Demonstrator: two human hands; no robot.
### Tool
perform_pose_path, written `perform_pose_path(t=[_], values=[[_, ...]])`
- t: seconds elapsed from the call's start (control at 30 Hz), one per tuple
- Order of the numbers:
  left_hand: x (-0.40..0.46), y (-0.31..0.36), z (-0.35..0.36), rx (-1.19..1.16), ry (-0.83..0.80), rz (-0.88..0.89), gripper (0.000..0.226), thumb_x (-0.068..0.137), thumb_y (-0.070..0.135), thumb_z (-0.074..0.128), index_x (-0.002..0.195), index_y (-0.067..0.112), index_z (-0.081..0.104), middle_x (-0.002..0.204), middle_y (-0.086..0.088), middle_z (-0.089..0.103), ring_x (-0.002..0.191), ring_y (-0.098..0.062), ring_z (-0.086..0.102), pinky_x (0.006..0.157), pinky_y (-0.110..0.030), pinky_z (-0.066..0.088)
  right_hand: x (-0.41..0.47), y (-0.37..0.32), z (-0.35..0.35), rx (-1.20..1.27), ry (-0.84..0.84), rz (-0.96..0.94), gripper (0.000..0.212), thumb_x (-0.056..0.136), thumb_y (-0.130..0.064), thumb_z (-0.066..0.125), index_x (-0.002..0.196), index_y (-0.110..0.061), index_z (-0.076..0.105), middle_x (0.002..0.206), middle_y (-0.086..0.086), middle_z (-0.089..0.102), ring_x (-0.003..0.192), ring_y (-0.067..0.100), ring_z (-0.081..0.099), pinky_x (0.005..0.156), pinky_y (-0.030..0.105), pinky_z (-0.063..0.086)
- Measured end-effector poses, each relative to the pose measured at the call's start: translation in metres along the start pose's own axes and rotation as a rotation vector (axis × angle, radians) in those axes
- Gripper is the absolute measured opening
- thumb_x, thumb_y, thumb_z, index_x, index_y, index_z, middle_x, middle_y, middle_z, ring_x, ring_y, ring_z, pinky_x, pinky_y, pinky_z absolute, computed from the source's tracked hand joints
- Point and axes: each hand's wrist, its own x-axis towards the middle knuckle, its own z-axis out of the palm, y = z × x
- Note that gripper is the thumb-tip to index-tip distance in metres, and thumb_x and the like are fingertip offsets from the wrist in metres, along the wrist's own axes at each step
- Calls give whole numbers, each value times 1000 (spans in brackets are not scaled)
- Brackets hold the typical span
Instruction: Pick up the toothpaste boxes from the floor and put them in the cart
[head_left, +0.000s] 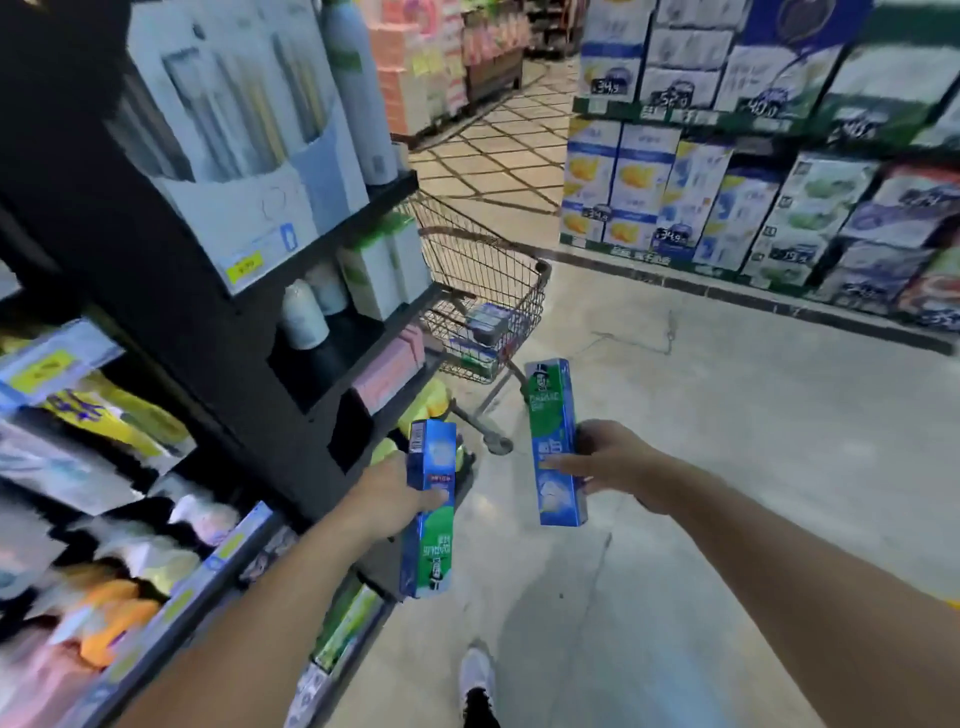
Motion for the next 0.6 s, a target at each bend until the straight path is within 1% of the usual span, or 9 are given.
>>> perform_pose_path(t=[0.1, 0.17, 0.2, 0.27, 0.37, 0.4, 0.47, 0.53, 0.6], values=[[53, 28, -19, 59, -80, 58, 41, 69, 42, 77, 104, 25, 64, 100, 7, 73, 91, -11, 70, 83, -35, 58, 33, -23, -16, -12, 72, 11, 25, 85, -22, 77, 104, -10, 66, 102, 11, 73, 83, 18, 69, 70, 32, 59], [85, 48, -30, 67, -108, 73, 55, 59, 50, 74, 106, 26, 61, 101, 8, 72, 92, -12, 69, 81, -37, 59, 54, -37, -25, -19, 105, 28, 26, 85, -25, 77, 104, -10, 65, 102, 8, 73, 89, 20, 70, 75, 38, 61], [100, 58, -34, 73, -120, 98, 51, 62, 46, 77, 106, 24, 61, 102, 7, 72, 91, -11, 69, 81, -36, 58, 64, -43, -29, -18, 122, 33, 29, 85, -26, 77, 106, -10, 65, 103, 8, 73, 93, 22, 70, 79, 42, 61], [132, 78, -40, 77, -133, 135, 35, 77, 31, 79, 105, 20, 62, 100, 6, 72, 90, -10, 68, 80, -31, 57, 85, -53, -37, -4, 156, 31, 31, 85, -26, 76, 109, -9, 64, 104, 8, 72, 98, 24, 70, 82, 47, 60], [169, 105, -43, 124, -170, 186, 19, 84, 22, 75, 100, 20, 65, 87, 15, 71, 81, -1, 67, 71, -20, 54, 108, -61, -51, 22, 191, 47, 28, 86, -26, 76, 106, -10, 65, 103, 8, 73, 96, 24, 70, 79, 43, 59], [180, 112, -41, 136, -179, 199, 16, 85, 20, 74, 98, 21, 66, 85, 16, 71, 81, -1, 67, 72, -20, 54, 116, -62, -57, 26, 195, 50, 24, 86, -25, 76, 103, -11, 66, 102, 8, 73, 93, 23, 70, 78, 42, 59], [201, 132, -40, 167, -184, 213, 13, 85, 20, 74, 95, 22, 66, 90, 10, 72, 88, -10, 68, 82, -28, 55, 132, -64, -73, 40, 208, 54, 20, 86, -23, 76, 100, -13, 66, 101, 7, 73, 88, 20, 69, 76, 39, 59], [227, 148, -34, 193, -196, 210, 13, 86, 23, 73, 92, 24, 62, 91, 7, 70, 89, -16, 67, 82, -32, 55, 151, -64, -94, 63, 233, 63, 25, 85, -24, 76, 104, -10, 66, 102, 7, 73, 90, 21, 70, 75, 38, 59], [253, 164, -27, 189, -209, 191, 19, 86, 26, 74, 98, 22, 60, 95, 6, 68, 91, -18, 66, 82, -36, 57, 172, -61, -117, 81, 244, 73, 30, 84, -26, 78, 106, -9, 66, 102, 7, 74, 94, 23, 71, 77, 41, 60]])
